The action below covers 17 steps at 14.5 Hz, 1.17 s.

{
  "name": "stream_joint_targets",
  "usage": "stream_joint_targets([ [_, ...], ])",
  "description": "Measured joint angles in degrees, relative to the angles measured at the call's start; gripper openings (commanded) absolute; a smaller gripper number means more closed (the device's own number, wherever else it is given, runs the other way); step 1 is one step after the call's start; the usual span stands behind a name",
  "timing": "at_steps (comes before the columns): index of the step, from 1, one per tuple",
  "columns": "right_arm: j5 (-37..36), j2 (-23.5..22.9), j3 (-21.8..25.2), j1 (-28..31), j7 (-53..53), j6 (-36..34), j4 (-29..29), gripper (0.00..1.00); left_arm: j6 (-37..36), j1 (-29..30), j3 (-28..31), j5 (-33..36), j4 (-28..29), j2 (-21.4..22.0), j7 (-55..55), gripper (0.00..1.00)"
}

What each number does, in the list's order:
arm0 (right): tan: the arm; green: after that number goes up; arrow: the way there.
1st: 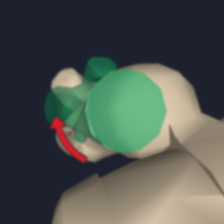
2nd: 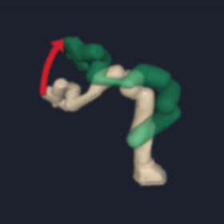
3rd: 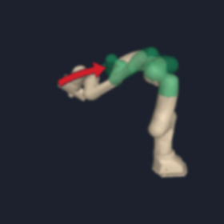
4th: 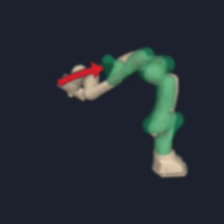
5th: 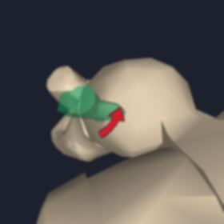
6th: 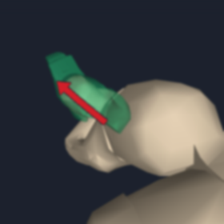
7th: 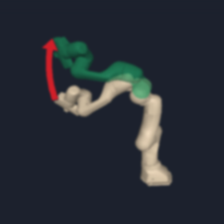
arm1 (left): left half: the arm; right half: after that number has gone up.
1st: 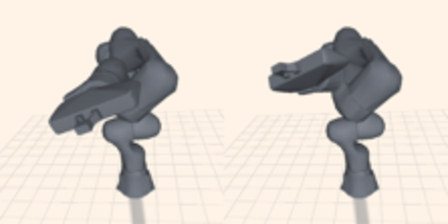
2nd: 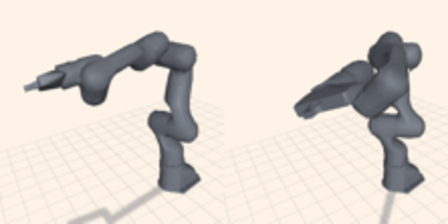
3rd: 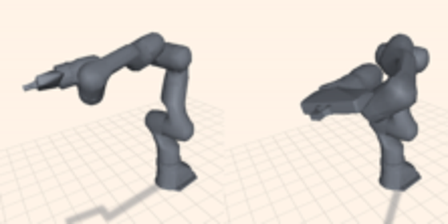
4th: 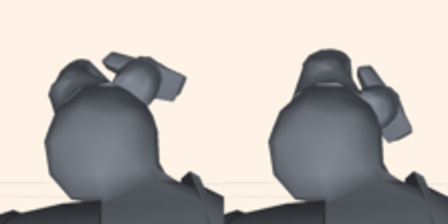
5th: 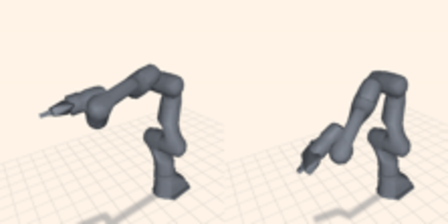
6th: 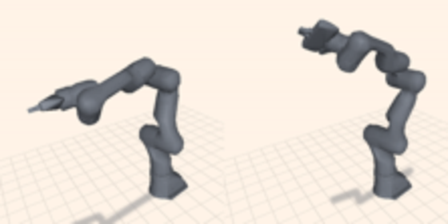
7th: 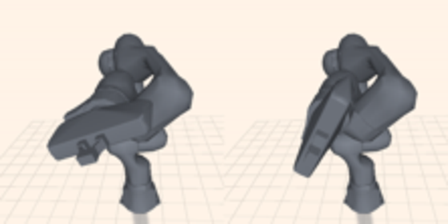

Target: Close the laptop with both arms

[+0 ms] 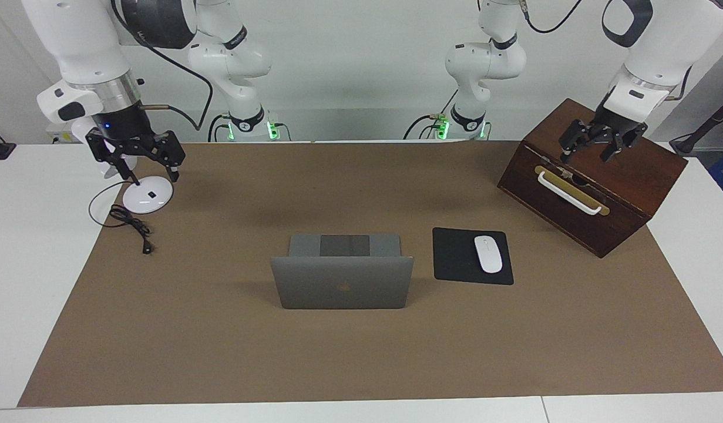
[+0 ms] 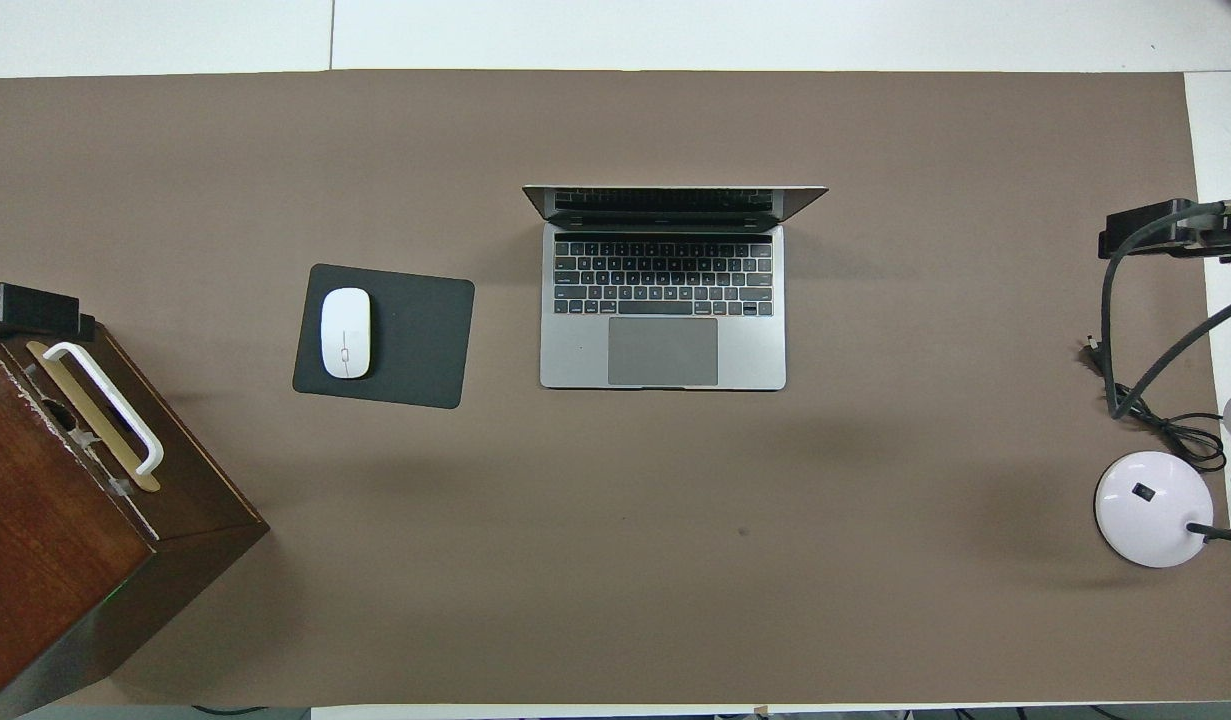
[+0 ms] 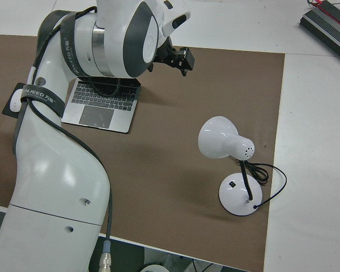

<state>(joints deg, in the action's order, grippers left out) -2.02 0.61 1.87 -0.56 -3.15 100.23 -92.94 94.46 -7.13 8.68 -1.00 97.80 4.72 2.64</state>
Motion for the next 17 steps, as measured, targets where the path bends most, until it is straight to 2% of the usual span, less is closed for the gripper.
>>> stream_joint_targets([
  [8, 0.0, 0.0, 0.0, 0.0, 0.0, 0.2, 0.0, 1.0, 0.0, 0.0, -0.1, 0.0, 0.0, 0.0, 0.0, 1.0],
  [10, 0.0, 0.0, 0.0, 0.0, -0.2, 2.2, 0.0, 1.0, 0.1, 0.0, -0.2, 0.0, -0.1, 0.3, 0.0, 1.0],
  [12, 0.0, 0.0, -0.3, 0.0, -1.0, 2.7, 0.0, 0.95, 0.1, 0.0, -0.2, 0.0, -0.1, 0.9, 0.0, 1.0],
  [13, 0.0, 0.0, -0.5, 0.0, -1.4, 2.7, 0.0, 0.86, 0.1, 0.0, -0.1, 0.0, -0.1, 1.3, 0.0, 1.0],
  [14, 0.0, 0.0, -0.7, -0.1, -1.8, 2.7, 0.0, 0.63, 0.1, 0.0, -0.1, 0.0, -0.1, 1.5, 0.0, 1.0],
  [15, 0.0, 0.0, -0.8, -0.1, -2.0, 2.8, 0.0, 0.44, 0.1, 0.0, -0.2, 0.0, -0.1, 1.6, 0.0, 1.0],
  [16, 0.0, -0.1, -0.8, -0.1, -2.0, 2.8, 0.0, 0.29, 0.1, 0.0, -0.2, 0.0, -0.1, 1.7, -0.1, 1.0],
  [17, 0.0, -0.1, -0.8, -0.1, -2.0, 2.8, 0.0, 0.11, 0.1, 0.0, -0.2, 0.0, -0.1, 1.7, -0.1, 1.0],
])
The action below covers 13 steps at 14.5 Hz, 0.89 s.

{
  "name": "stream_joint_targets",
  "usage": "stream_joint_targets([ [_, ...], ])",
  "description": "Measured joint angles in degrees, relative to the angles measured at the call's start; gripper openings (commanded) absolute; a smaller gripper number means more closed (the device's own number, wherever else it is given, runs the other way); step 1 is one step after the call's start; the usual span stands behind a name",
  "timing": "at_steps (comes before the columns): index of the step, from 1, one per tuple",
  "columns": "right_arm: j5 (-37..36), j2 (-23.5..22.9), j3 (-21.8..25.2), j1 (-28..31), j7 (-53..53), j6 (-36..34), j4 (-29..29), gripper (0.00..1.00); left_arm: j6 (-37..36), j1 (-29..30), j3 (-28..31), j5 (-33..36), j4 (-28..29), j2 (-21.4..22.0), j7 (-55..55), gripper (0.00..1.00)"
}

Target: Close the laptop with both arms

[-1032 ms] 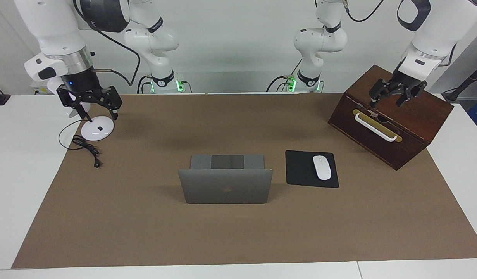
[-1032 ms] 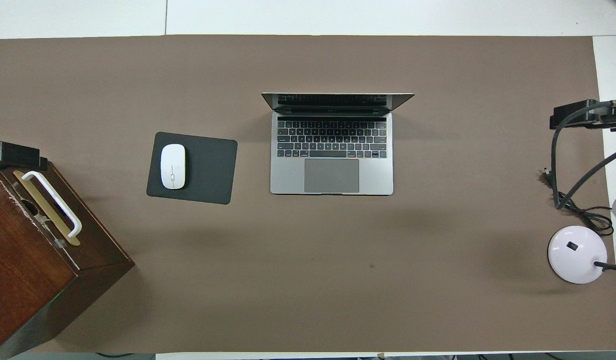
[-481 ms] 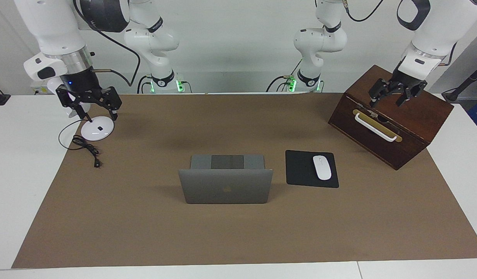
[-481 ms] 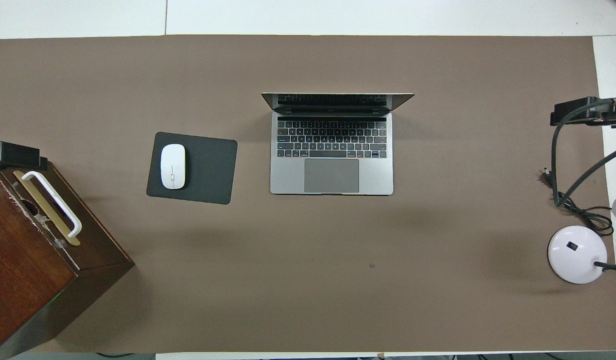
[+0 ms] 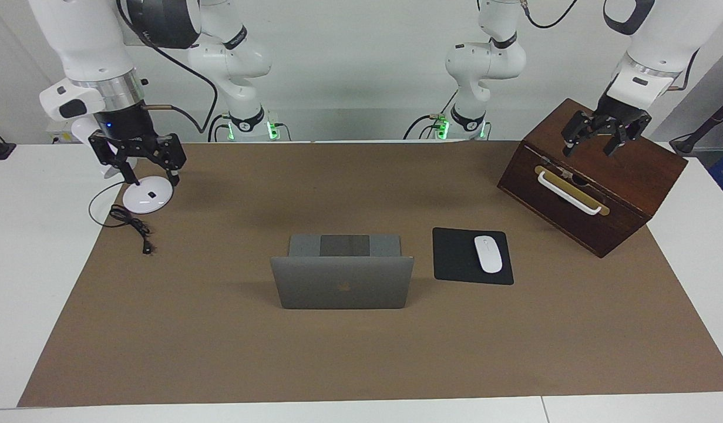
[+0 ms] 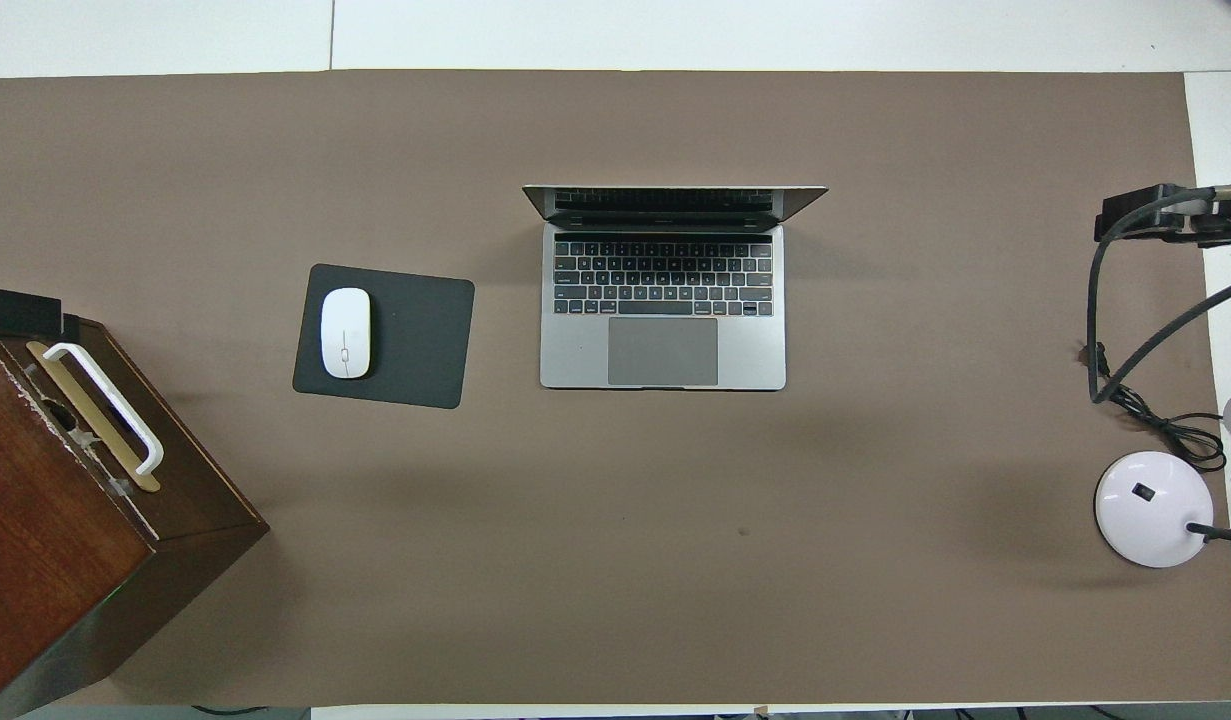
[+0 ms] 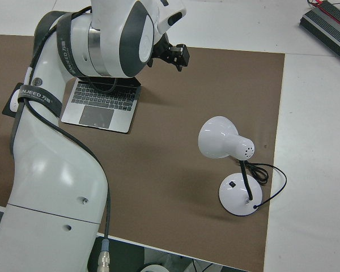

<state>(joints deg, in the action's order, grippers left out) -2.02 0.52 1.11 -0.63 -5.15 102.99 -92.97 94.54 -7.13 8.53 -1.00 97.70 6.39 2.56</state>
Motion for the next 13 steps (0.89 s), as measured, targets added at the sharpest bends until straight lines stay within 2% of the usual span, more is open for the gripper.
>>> stream_joint_targets([
  [1, 0.0, 0.0, 0.0, 0.0, 0.0, 0.0, 0.0, 0.0, 0.0, 0.0, 0.0, 0.0, 0.0, 0.0, 0.0, 1.0],
  [13, 0.0, -0.4, -1.2, -0.5, -1.6, 0.6, 0.1, 0.0, -1.9, -0.1, -0.3, 0.0, 0.6, 0.2, -0.4, 1.0],
])
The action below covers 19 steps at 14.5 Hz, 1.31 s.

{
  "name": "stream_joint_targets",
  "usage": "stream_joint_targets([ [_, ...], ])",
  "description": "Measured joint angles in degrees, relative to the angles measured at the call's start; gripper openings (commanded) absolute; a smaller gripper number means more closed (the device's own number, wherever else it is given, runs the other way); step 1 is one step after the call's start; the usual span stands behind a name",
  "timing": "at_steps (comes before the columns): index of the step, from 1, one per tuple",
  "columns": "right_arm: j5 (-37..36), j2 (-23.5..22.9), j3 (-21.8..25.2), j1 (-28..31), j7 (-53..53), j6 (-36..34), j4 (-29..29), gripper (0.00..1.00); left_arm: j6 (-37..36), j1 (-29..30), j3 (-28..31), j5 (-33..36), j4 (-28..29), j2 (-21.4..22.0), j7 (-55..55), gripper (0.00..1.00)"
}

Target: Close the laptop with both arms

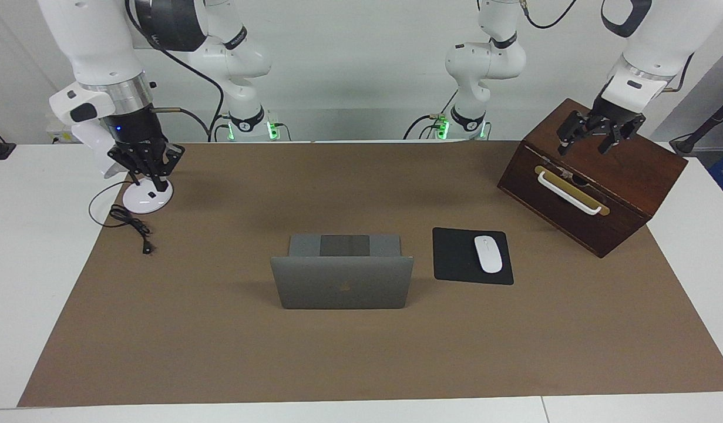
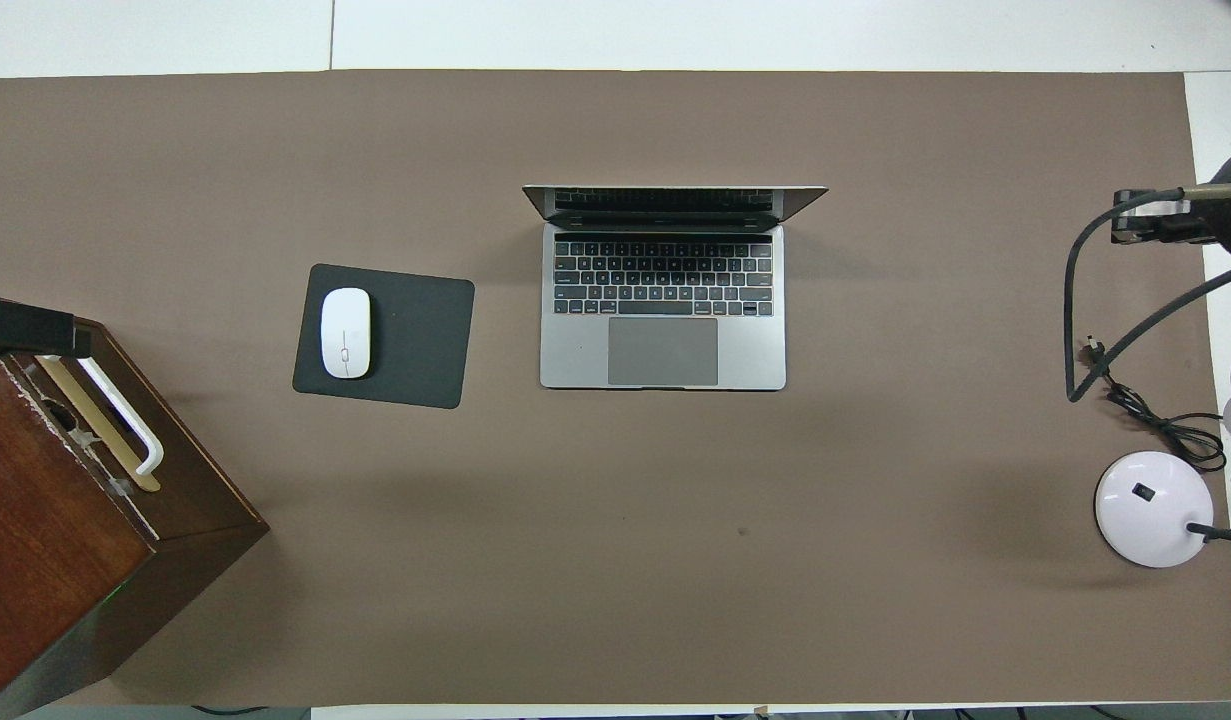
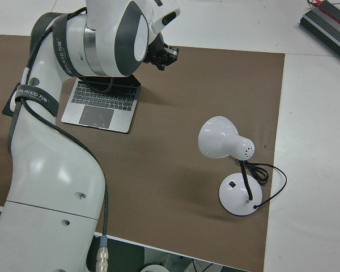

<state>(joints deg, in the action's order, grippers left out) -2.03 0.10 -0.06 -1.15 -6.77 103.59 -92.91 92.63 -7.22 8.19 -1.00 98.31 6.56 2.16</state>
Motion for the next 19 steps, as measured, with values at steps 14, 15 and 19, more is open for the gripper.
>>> stream_joint_targets([
  [14, -2.6, -2.7, -6.9, -4.7, -15.2, 7.1, 1.6, 0.0, 1.4, 0.0, -0.6, -0.5, 0.0, 0.1, -2.8, 0.0],
  [15, -3.2, -3.3, -6.9, -5.3, -15.6, 7.4, 2.3, 0.0, 2.5, 0.0, -0.6, -1.0, 0.0, 0.1, -4.6, 0.0],
  [19, -4.5, -5.1, -6.9, -6.2, -16.1, 9.2, 3.9, 0.0, 6.7, -1.5, -1.0, -1.6, 0.4, 0.1, -6.5, 0.0],
])
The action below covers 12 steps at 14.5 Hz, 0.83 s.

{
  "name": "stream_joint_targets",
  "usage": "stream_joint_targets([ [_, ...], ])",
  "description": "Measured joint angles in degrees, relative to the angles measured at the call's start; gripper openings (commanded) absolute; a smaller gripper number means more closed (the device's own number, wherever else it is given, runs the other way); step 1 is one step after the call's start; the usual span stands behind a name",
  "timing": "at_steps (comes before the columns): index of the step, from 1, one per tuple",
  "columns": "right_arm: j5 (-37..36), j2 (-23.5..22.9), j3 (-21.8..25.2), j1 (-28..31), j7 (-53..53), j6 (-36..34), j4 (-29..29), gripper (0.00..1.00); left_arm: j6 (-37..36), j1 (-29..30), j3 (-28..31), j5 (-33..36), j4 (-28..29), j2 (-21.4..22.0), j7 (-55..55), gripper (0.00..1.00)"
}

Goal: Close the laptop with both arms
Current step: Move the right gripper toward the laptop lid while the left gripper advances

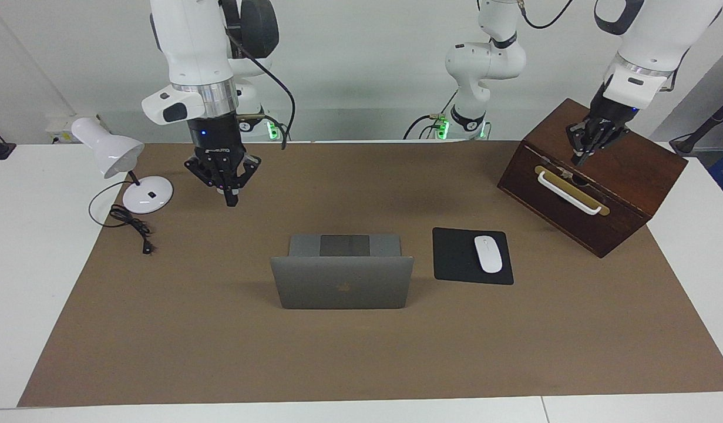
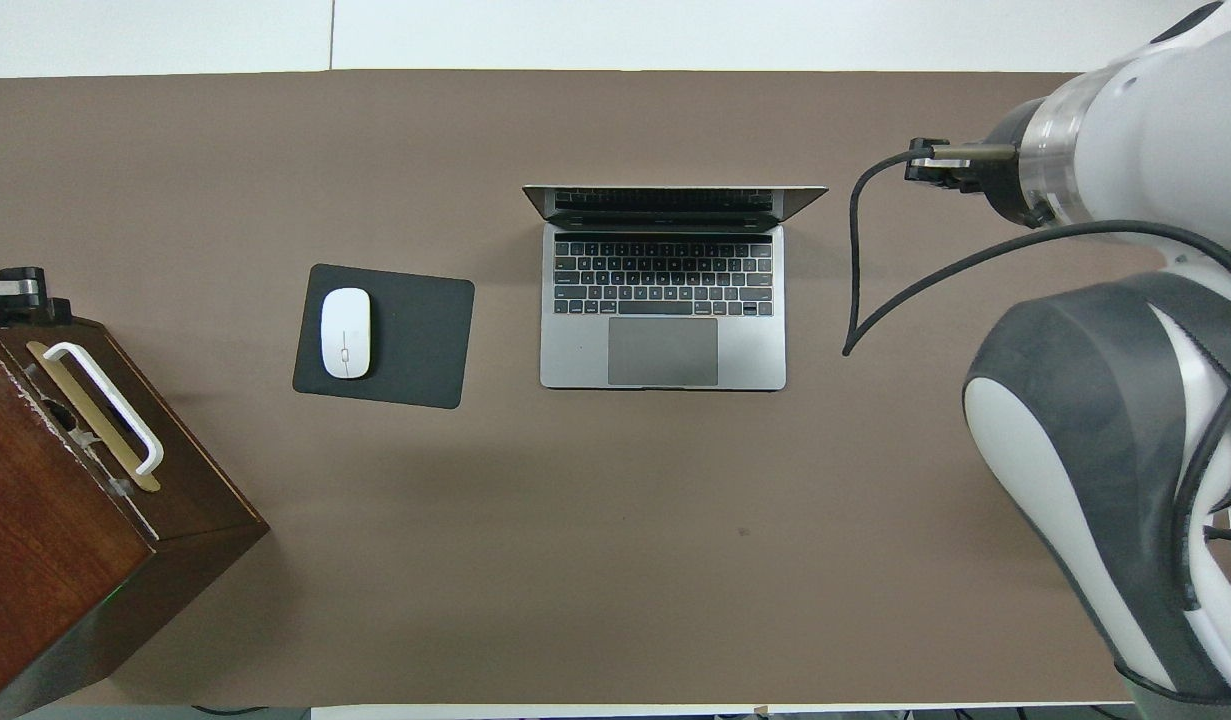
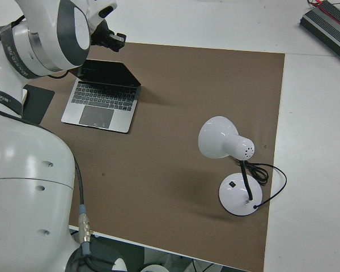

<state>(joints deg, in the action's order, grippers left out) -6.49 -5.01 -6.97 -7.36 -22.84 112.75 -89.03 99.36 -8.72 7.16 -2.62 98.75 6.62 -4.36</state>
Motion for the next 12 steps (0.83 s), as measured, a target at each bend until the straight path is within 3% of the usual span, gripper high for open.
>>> stream_joint_targets([
  [6, -2.9, -1.1, 0.0, -1.2, -1.8, 2.1, 0.5, 0.0, 3.5, -3.9, -0.4, -1.2, 4.6, 0.9, -2.6, 0.0],
  [12, -7.1, -4.0, 0.0, -4.4, -7.5, 3.2, 3.4, 0.0, 19.1, -10.5, -0.6, -1.5, 21.7, 8.3, -2.9, 0.0],
])
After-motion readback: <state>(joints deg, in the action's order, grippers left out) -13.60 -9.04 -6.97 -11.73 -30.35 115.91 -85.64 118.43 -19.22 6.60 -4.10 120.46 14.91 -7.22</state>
